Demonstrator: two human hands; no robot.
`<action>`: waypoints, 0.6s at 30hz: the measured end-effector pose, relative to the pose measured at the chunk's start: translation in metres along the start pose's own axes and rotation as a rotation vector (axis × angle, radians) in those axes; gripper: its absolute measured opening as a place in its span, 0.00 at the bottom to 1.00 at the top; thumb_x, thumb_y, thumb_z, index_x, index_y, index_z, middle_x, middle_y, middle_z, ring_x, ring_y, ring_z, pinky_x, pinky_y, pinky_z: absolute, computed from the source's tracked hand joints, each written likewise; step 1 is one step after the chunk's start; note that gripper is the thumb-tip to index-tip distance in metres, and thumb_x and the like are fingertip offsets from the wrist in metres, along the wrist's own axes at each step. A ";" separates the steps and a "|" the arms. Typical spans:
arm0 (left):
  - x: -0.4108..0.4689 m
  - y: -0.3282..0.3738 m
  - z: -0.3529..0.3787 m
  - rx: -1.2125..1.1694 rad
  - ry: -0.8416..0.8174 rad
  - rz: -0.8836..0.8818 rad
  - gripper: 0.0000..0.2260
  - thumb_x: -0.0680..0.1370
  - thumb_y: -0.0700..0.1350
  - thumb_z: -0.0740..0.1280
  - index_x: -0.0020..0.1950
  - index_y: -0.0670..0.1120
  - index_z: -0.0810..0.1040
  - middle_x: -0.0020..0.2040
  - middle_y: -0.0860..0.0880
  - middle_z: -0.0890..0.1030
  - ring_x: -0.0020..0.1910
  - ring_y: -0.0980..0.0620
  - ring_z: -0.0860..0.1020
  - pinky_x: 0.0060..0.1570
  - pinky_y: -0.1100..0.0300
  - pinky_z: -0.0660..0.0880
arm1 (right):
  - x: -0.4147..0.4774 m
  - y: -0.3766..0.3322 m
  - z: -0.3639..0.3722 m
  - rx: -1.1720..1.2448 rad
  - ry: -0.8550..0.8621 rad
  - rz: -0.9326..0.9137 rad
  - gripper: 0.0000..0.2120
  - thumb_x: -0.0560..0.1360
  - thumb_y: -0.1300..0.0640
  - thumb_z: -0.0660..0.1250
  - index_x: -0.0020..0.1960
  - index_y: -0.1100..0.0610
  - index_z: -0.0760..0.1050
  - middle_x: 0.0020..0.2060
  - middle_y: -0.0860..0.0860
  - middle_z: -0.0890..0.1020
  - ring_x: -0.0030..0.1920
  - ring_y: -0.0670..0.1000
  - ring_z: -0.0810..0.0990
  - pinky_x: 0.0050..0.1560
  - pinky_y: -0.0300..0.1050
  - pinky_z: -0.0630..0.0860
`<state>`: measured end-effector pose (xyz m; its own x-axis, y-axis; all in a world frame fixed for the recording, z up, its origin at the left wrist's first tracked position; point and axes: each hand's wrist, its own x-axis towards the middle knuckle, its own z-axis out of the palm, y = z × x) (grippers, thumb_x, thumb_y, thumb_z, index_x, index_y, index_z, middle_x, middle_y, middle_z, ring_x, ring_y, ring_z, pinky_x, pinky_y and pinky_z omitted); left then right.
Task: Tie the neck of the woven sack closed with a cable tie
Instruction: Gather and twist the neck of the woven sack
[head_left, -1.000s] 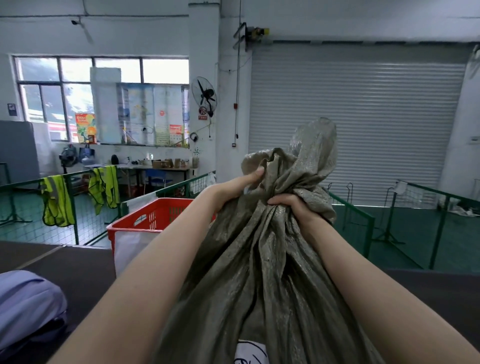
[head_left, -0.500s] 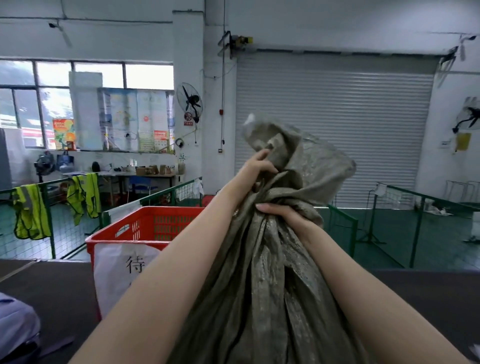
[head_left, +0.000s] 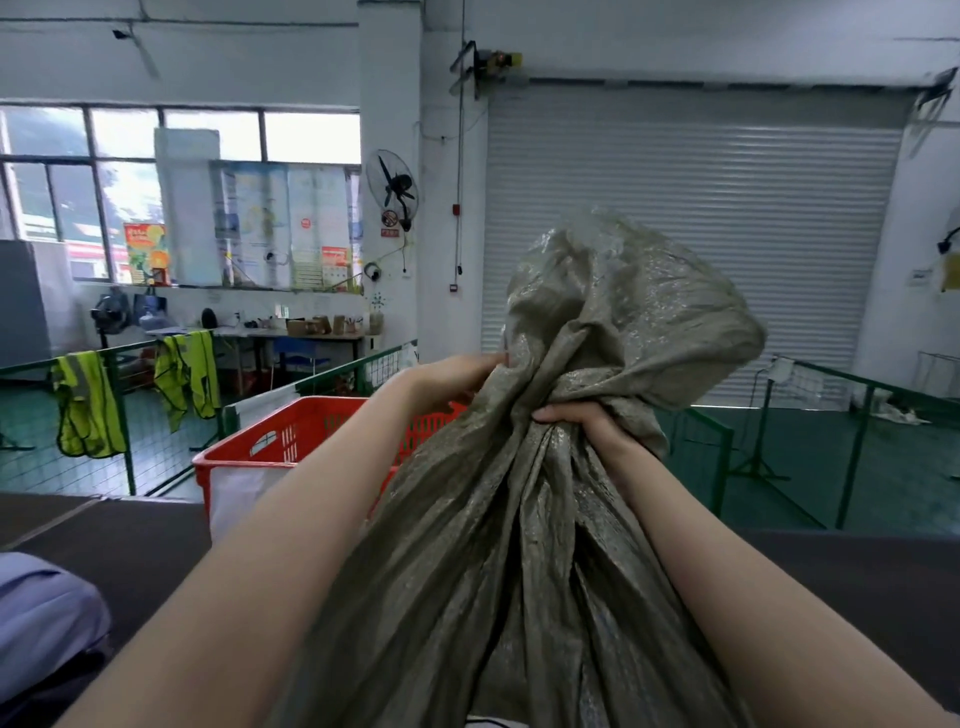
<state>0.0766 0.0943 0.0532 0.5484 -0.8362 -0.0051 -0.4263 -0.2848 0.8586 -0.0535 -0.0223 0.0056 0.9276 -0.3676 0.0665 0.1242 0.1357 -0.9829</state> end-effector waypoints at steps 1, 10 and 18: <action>-0.001 0.004 0.007 -0.053 0.055 0.045 0.18 0.75 0.58 0.63 0.50 0.43 0.77 0.51 0.44 0.79 0.47 0.47 0.77 0.51 0.56 0.73 | 0.000 -0.002 0.002 -0.033 -0.008 0.004 0.04 0.70 0.64 0.64 0.41 0.60 0.78 0.29 0.53 0.85 0.31 0.52 0.83 0.42 0.44 0.78; 0.005 0.042 0.028 0.014 0.119 0.265 0.14 0.78 0.42 0.61 0.62 0.40 0.75 0.62 0.41 0.78 0.59 0.46 0.76 0.64 0.54 0.71 | 0.003 -0.014 0.004 -0.019 -0.081 -0.023 0.06 0.73 0.59 0.64 0.44 0.59 0.79 0.33 0.52 0.86 0.35 0.50 0.85 0.47 0.45 0.78; -0.027 0.024 0.003 0.019 -0.301 -0.013 0.32 0.69 0.69 0.59 0.62 0.47 0.72 0.58 0.50 0.80 0.55 0.53 0.79 0.57 0.59 0.75 | 0.015 -0.008 -0.001 -0.103 0.001 -0.010 0.06 0.76 0.58 0.62 0.49 0.57 0.77 0.34 0.51 0.85 0.37 0.51 0.82 0.45 0.42 0.78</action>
<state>0.0497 0.1089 0.0726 0.3168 -0.9331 -0.1701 -0.4361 -0.3025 0.8475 -0.0405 -0.0296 0.0140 0.9262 -0.3693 0.0767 0.0970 0.0367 -0.9946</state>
